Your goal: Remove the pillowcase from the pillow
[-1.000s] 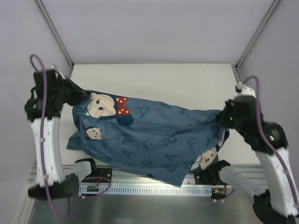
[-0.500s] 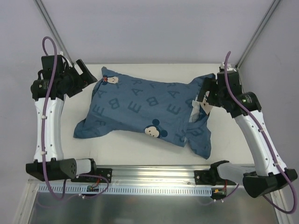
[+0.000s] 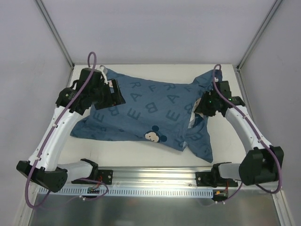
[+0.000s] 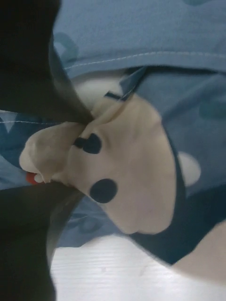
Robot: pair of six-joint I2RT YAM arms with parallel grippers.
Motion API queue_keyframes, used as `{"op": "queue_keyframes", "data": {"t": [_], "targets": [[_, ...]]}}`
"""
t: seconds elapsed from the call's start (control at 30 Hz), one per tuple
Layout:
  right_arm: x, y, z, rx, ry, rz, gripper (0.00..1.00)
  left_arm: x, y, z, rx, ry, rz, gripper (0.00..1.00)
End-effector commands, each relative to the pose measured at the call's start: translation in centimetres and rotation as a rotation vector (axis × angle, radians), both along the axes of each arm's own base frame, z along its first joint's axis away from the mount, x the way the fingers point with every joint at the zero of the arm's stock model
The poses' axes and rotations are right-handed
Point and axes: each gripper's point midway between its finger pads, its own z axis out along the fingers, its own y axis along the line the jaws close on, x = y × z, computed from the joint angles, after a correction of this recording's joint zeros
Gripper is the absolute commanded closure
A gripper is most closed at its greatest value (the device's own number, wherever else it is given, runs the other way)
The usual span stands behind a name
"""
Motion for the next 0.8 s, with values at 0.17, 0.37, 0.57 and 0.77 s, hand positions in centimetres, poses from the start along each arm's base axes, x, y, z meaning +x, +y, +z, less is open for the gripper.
{"op": "queue_keyframes", "data": {"t": [0.17, 0.37, 0.57, 0.77], "targets": [[-2.0, 14.2, 1.4, 0.200, -0.112, 0.357, 0.99, -0.3, -7.7, 1.0, 0.043, -0.023, -0.162, 0.27], [-6.4, 15.2, 2.0, 0.303, -0.167, 0.382, 0.99, -0.7, -13.5, -0.7, 0.101, 0.012, -0.310, 0.19], [-8.2, 10.2, 2.1, 0.212, -0.191, 0.290, 0.30, 0.6, -16.9, -1.7, 0.228, -0.033, -0.361, 0.16], [-10.1, 7.8, 2.3, 0.202, -0.203, 0.228, 0.11, 2.0, -20.8, -4.0, 0.299, -0.017, -0.442, 0.15]]}}
